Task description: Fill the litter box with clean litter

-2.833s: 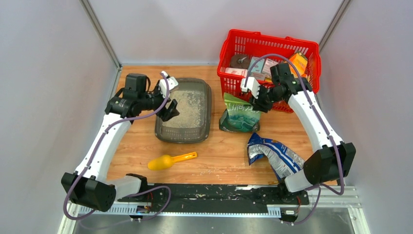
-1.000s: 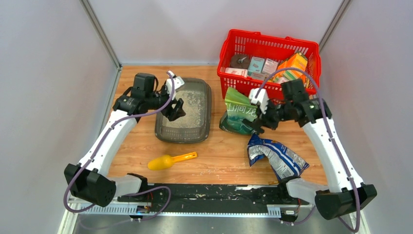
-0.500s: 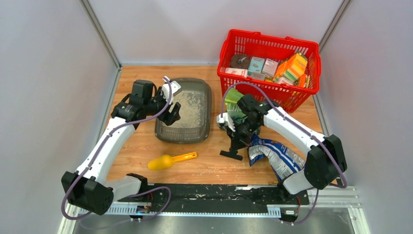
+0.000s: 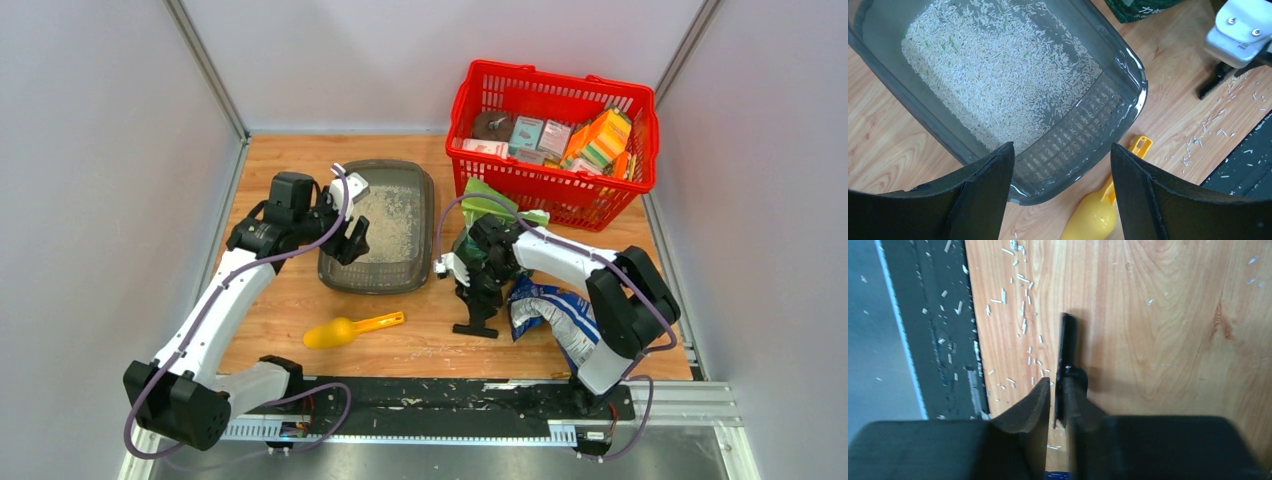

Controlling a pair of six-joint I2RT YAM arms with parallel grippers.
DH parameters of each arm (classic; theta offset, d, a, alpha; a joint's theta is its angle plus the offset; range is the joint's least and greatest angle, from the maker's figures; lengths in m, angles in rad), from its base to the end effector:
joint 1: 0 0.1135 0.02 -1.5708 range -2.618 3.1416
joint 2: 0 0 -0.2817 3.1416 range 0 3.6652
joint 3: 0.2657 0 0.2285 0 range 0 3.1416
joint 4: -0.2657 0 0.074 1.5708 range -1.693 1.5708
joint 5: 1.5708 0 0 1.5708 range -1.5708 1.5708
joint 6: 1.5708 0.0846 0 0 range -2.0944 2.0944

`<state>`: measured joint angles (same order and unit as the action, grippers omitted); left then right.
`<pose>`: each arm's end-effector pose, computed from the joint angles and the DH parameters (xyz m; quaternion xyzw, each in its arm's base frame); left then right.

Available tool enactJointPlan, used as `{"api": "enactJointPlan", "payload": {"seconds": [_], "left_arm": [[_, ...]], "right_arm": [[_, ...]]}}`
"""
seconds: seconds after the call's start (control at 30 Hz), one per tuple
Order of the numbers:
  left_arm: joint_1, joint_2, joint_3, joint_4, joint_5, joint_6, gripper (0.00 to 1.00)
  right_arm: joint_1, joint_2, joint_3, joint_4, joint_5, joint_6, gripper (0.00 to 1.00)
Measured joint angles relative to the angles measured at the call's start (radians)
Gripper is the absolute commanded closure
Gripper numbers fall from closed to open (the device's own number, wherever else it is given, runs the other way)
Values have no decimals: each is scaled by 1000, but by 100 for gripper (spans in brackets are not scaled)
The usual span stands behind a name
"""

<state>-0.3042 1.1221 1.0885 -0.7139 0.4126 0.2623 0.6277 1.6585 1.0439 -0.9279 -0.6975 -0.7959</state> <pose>0.2105 -0.1016 0.3169 0.3294 0.8384 -0.1959 0.3876 0.1812 0.1986 0.1772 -0.6175 0.7084 0.3394 0.0420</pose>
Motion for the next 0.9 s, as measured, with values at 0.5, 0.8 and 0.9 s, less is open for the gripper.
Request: {"api": "enactJointPlan", "payload": {"seconds": [0.5, 0.8, 0.9], "left_arm": [[0, -10, -61, -46, 57, 83, 17], [-14, 59, -68, -93, 76, 238, 12], [-16, 93, -50, -89, 76, 230, 12]], "right_arm": [[-65, -280, -23, -71, 127, -102, 21], [-141, -468, -247, -85, 307, -315, 26], [-181, -524, -341, -84, 383, -385, 32]]}}
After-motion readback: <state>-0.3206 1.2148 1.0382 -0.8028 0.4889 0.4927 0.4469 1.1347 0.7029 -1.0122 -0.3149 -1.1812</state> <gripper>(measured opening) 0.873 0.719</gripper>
